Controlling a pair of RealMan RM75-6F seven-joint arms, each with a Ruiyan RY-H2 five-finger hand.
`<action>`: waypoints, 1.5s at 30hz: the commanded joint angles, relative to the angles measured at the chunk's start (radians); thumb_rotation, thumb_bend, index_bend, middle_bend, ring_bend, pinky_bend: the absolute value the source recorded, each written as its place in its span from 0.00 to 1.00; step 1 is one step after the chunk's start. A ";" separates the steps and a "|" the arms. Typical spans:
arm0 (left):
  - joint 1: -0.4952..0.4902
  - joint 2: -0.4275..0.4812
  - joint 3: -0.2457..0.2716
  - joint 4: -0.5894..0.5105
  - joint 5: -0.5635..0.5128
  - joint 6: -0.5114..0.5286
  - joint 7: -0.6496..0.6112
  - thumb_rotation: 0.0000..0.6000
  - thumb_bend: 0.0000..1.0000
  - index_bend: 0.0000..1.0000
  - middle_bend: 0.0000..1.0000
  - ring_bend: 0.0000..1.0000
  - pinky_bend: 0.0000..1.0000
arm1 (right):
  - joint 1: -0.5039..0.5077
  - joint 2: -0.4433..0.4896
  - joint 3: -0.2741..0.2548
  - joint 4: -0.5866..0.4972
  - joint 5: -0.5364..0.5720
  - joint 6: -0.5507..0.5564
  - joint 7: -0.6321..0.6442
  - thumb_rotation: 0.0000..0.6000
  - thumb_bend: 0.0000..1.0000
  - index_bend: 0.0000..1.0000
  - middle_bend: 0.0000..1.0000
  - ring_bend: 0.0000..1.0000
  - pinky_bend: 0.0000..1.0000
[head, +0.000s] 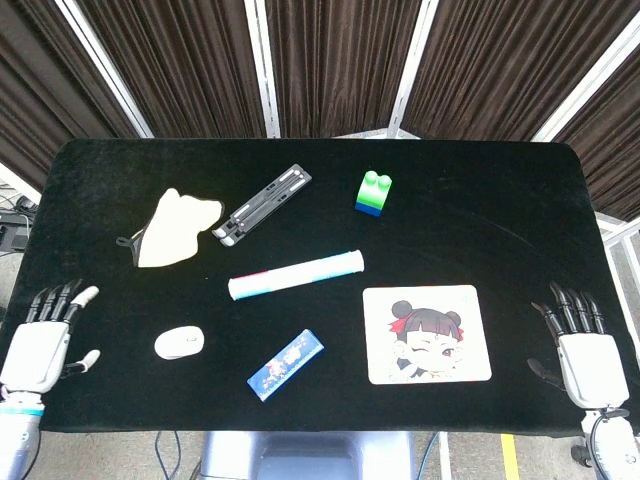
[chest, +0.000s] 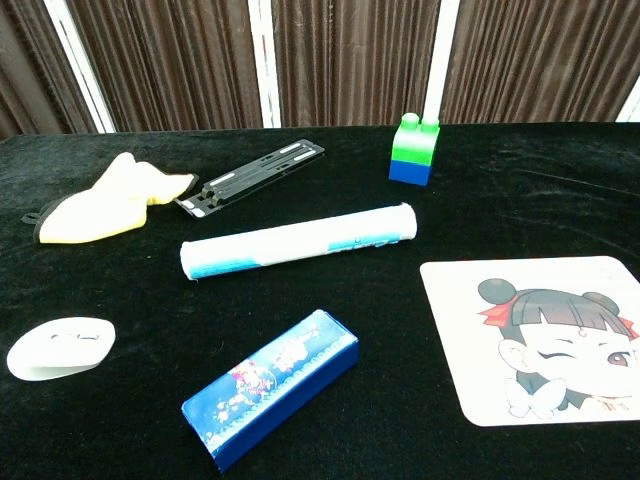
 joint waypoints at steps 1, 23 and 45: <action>-0.018 -0.046 0.000 -0.024 -0.031 -0.031 0.073 1.00 0.21 0.20 0.00 0.00 0.00 | -0.003 0.004 -0.002 -0.005 -0.006 0.005 0.008 1.00 0.12 0.18 0.00 0.00 0.00; -0.120 -0.287 -0.052 -0.089 -0.320 -0.112 0.421 1.00 0.21 0.22 0.00 0.00 0.00 | -0.007 0.033 -0.023 -0.038 -0.049 0.010 0.056 1.00 0.12 0.18 0.00 0.00 0.00; -0.182 -0.383 -0.051 -0.027 -0.439 -0.114 0.496 1.00 0.21 0.30 0.00 0.00 0.00 | -0.012 0.037 -0.026 -0.043 -0.067 0.021 0.068 1.00 0.12 0.18 0.00 0.00 0.00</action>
